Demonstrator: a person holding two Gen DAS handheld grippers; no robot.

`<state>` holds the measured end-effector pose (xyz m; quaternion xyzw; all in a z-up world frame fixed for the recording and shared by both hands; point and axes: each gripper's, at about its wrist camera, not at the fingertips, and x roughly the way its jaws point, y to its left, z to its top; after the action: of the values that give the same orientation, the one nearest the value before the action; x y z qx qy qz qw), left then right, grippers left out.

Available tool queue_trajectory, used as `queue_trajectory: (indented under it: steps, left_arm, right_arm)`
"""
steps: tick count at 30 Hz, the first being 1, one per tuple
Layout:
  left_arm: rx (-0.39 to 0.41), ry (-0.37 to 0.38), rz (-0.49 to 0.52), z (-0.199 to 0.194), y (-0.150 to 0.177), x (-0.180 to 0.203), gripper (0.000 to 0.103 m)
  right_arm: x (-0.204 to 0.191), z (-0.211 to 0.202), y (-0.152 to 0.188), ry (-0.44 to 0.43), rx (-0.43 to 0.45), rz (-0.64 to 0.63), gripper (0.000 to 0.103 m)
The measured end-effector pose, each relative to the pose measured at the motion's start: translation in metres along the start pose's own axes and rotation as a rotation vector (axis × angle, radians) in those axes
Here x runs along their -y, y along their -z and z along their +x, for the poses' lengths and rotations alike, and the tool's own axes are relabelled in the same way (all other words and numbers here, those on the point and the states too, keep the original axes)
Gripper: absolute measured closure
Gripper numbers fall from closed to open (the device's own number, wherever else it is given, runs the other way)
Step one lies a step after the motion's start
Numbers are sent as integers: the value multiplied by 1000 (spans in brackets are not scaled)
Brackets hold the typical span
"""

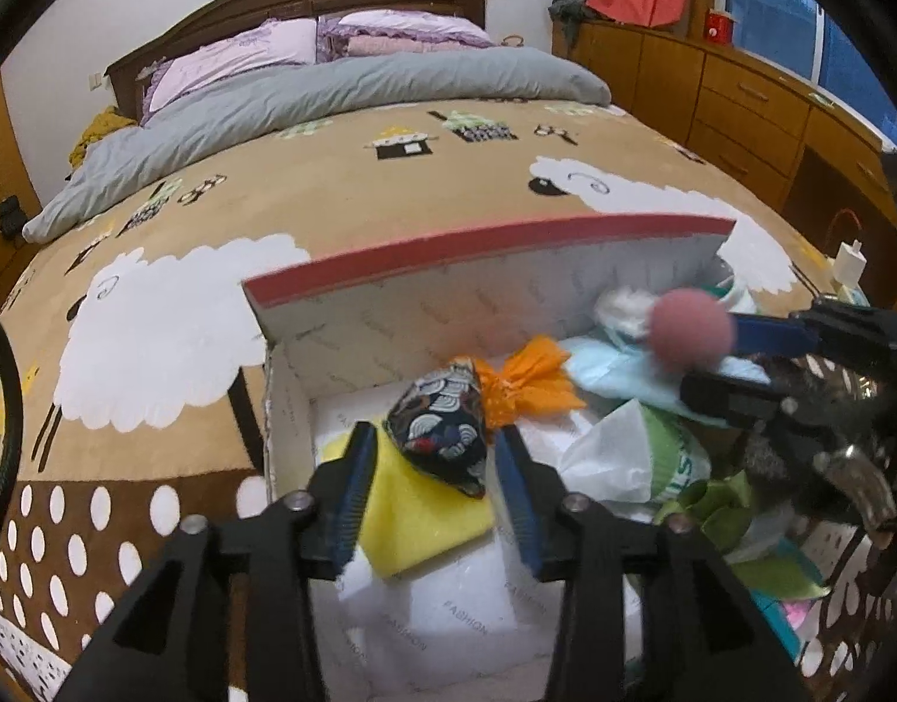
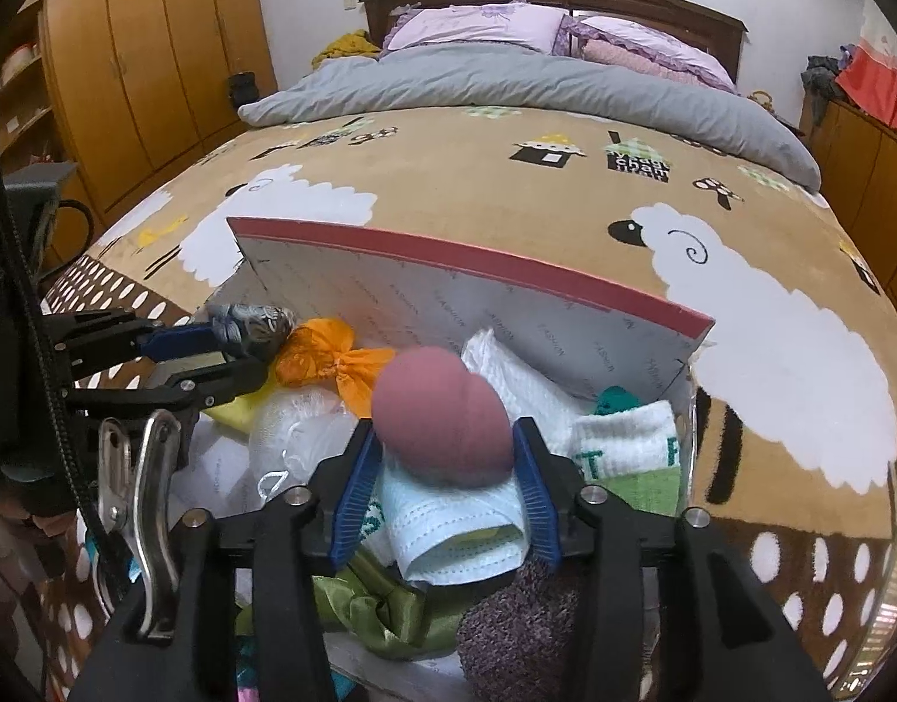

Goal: Organize soft objects
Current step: 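Open the right tool to drop the pink sponge while the left tool releases the pouch into the box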

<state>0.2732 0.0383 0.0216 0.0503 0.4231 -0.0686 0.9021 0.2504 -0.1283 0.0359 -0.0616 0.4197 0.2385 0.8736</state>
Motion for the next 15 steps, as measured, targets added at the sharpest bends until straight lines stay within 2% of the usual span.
queue_trajectory:
  steps: [2, 5, 15]
  left_arm:
    - [8, -1, 1, -3, -2, 0, 50]
    - [14, -6, 6, -6, -4, 1, 50]
    - [25, -25, -9, -21, -1, 0, 49]
  right_arm:
    - [0, 0, 1, -1, 1, 0, 47]
    - [-1, -2, 1, 4, 10, -5, 39]
    - [-6, -20, 0, 3, 48, -2, 39]
